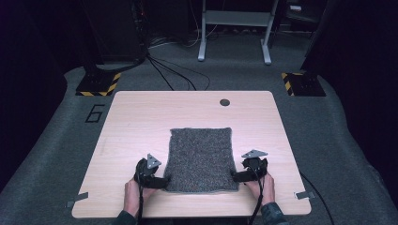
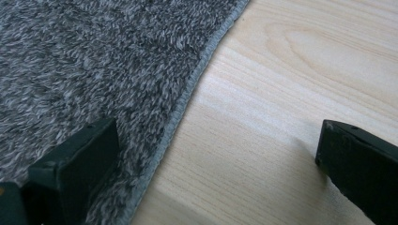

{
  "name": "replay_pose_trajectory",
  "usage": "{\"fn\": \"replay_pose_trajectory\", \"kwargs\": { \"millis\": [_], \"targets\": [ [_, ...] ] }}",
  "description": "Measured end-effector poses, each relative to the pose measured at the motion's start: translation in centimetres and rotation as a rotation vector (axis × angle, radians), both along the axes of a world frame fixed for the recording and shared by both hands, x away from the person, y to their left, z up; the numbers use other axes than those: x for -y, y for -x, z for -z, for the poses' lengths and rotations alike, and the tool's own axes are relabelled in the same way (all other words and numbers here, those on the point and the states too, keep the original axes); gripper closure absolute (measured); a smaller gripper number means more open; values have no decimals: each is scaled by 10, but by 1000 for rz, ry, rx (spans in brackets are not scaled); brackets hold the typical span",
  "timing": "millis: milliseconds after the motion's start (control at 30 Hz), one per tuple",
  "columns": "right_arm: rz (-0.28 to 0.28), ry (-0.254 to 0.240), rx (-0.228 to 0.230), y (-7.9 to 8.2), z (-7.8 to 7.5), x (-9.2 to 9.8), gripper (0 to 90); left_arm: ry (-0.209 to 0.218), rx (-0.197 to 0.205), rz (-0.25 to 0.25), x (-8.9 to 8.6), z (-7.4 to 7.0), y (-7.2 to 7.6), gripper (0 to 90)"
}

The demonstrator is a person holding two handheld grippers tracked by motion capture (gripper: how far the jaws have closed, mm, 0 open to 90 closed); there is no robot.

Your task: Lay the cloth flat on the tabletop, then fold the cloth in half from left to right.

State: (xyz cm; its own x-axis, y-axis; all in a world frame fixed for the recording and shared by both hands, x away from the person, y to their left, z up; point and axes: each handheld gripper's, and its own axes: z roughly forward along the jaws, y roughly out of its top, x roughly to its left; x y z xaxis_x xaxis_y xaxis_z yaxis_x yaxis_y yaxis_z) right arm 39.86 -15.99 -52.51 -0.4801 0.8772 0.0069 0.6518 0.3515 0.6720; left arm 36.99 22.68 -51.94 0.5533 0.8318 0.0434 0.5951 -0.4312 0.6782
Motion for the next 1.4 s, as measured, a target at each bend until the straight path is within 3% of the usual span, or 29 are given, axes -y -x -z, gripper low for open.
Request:
{"fn": "replay_pose_trajectory", "kwargs": {
  "millis": [233,367,500,567,767,1100,1267,1333,1400],
  "targets": [
    [1,-17,2,-2,-3,1,8,41,16,-15,-14,-15,-5,100],
    [-10,-47,11,2,-13,-3,0,82,21,-44,-22,-24,-13,93],
    [-47,-64,30,9,-23,-9,0,93,12,-46,-26,-30,-25,84],
    [-69,-62,51,13,-28,-16,0,71,5,-30,-27,-32,-31,77],
    [-131,-99,85,26,-40,-44,0,73,16,-19,-22,-40,-45,62],
    [-252,-120,79,35,-48,-99,0,105,3,1,-15,-44,-85,0],
    [-314,-134,81,40,-50,-124,0,97,9,4,-12,-43,-102,0],
    [-335,-132,83,41,-50,-134,0,84,-4,8,-9,-42,-109,0],
    [-353,-127,78,43,-50,-144,0,101,-17,9,-5,-41,-116,0]
  ]
}}
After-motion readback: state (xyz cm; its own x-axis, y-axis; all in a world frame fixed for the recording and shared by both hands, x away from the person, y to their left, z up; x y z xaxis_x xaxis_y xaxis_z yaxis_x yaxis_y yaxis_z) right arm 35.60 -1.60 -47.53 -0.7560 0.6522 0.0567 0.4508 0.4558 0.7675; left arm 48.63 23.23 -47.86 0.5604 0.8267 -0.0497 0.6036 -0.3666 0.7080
